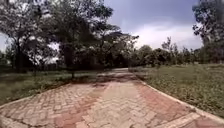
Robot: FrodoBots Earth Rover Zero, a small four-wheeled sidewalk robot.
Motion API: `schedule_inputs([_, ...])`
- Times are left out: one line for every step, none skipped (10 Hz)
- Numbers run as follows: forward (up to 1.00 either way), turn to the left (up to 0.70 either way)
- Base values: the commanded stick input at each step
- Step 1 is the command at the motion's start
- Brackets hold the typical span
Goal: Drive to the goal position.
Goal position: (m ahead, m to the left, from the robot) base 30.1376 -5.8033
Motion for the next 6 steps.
schedule_inputs([0.7,-0.15])
schedule_inputs([0.7,0.0])
schedule_inputs([0.7,0.0])
schedule_inputs([0.7,0.0])
schedule_inputs([0.7,0.0])
schedule_inputs([0.7,0.0])
